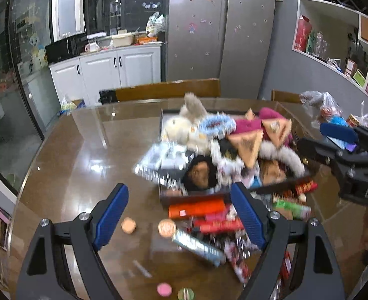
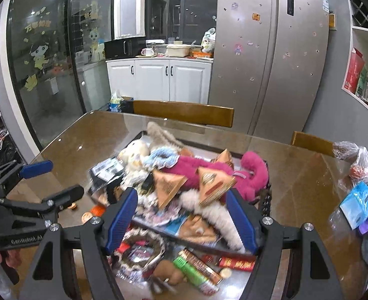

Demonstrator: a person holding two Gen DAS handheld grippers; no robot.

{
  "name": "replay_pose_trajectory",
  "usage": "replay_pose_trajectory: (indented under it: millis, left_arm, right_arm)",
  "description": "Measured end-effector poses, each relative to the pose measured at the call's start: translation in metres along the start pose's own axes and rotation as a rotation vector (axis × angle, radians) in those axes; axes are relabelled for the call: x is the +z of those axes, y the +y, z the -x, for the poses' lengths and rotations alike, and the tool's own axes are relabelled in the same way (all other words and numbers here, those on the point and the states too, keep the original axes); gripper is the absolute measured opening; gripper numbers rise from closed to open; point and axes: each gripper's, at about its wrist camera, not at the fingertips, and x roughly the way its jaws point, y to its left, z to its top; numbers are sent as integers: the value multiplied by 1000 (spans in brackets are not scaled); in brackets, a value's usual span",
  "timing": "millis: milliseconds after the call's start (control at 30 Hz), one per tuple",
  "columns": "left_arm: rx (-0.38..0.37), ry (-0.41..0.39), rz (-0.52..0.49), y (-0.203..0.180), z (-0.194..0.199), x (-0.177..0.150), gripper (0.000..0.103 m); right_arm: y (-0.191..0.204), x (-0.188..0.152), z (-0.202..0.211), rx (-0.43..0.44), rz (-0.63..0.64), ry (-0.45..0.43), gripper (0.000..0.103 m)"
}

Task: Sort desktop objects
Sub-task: 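Move both grippers back toward the loose items on the table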

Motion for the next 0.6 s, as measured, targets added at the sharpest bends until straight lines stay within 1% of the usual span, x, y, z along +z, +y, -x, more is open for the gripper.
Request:
replay_pose_trajectory:
  millis: [67, 167, 233, 300, 367, 467, 600]
  left_arm:
    - [-6, 22, 6, 3, 1, -14, 85]
    - [15, 41, 21, 7, 5, -33, 85]
    - [4, 43, 46, 10, 8, -43, 85]
    - [-8, 52, 67, 12, 10, -53, 85]
    - [-7, 61, 78, 11, 9, -58, 85]
    - [-9, 74, 89, 8, 8, -69, 85]
    - [-31, 109, 92, -2, -2, -83, 85]
  right_arm:
    - [7, -8, 4, -13, 9, 6, 75]
    - [11, -25, 10, -18, -8, 2, 75]
    - [12, -40, 11, 0, -41, 17, 75]
    - [13, -56, 10, -5, -55, 36, 75]
    - [15, -67, 7, -19, -69, 56, 75]
    - [12, -82, -2, -12, -102, 87, 75]
    - [13, -96, -16, -14, -119, 122, 75]
